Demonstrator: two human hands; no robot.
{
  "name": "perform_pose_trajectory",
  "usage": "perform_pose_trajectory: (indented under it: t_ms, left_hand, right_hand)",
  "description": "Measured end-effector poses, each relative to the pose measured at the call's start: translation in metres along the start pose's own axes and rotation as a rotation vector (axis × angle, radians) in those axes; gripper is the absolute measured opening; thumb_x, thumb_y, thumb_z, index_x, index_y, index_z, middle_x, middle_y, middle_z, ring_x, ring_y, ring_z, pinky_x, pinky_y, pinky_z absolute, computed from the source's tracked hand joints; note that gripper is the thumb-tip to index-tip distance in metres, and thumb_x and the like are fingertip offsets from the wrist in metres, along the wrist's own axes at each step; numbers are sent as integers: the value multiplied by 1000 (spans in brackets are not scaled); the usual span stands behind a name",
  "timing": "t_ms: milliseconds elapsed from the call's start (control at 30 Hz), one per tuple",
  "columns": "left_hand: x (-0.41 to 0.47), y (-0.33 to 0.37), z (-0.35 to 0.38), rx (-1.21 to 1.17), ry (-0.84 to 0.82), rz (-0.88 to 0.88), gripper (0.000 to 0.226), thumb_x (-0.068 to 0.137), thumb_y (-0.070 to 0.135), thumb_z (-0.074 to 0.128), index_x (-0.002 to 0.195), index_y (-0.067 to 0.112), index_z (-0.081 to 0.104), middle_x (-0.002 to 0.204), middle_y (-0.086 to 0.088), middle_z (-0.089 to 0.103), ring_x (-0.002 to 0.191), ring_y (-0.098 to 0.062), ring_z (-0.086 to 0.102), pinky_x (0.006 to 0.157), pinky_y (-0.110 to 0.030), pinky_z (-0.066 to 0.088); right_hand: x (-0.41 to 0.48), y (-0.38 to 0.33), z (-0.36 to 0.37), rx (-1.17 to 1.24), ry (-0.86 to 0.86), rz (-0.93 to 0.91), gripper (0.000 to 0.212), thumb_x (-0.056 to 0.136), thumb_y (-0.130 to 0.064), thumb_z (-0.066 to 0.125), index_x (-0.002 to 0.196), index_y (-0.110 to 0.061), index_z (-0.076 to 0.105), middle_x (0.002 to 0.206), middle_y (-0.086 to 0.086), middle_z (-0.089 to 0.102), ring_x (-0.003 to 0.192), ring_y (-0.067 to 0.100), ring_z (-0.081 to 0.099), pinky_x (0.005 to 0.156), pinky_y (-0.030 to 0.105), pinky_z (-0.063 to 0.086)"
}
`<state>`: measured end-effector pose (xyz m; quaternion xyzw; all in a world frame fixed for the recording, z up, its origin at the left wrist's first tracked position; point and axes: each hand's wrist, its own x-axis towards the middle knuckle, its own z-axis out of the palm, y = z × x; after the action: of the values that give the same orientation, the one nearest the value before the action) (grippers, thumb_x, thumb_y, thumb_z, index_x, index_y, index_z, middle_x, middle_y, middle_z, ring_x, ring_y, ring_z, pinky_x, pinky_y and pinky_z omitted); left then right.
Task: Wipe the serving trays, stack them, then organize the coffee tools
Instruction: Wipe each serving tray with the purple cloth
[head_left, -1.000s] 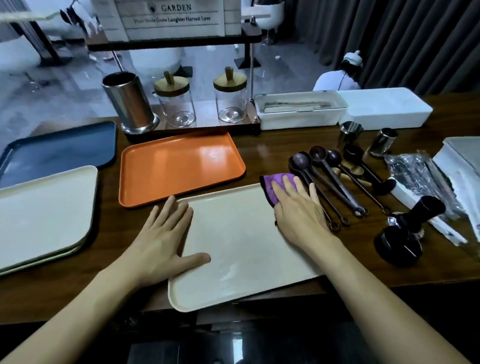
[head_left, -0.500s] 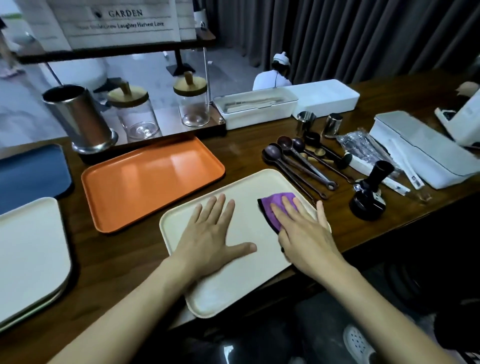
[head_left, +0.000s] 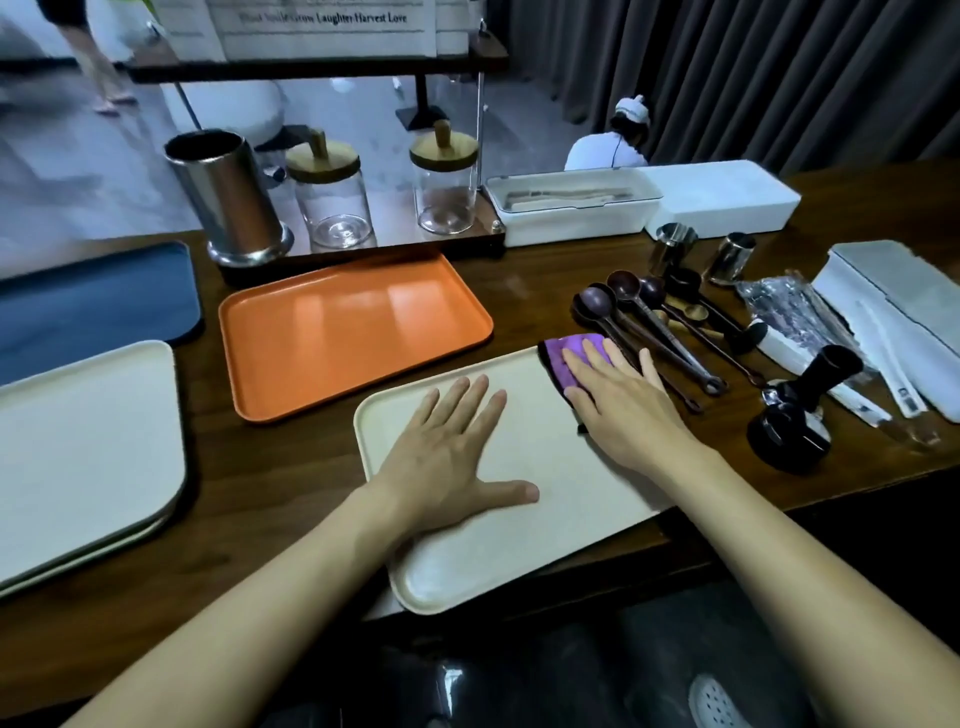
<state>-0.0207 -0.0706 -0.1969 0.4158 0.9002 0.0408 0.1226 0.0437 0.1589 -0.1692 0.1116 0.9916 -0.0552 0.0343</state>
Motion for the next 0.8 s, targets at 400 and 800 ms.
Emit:
perform_pose_trajectory:
  t_ms: [400, 800]
  left_hand:
    - [3, 2, 3, 15, -15, -51, 123, 65, 104, 12, 161, 32, -13, 169, 5, -21, 154, -14, -22, 126, -42, -12]
    - [-21, -7, -17, -37, 1, -3, 111, 72, 98, 13, 163, 34, 3, 171, 2, -8, 156, -14, -15, 126, -38, -8]
  right_hand:
    - [-100, 5, 2, -26, -42, 15, 66, 103, -51, 3, 160, -20, 17, 167, 7, 18, 155, 25, 5, 125, 52, 1]
    - [-105, -37, 7, 71, -116, -244, 56, 108, -37, 17, 161, -23, 9, 169, 2, 5, 156, 20, -4, 126, 46, -3]
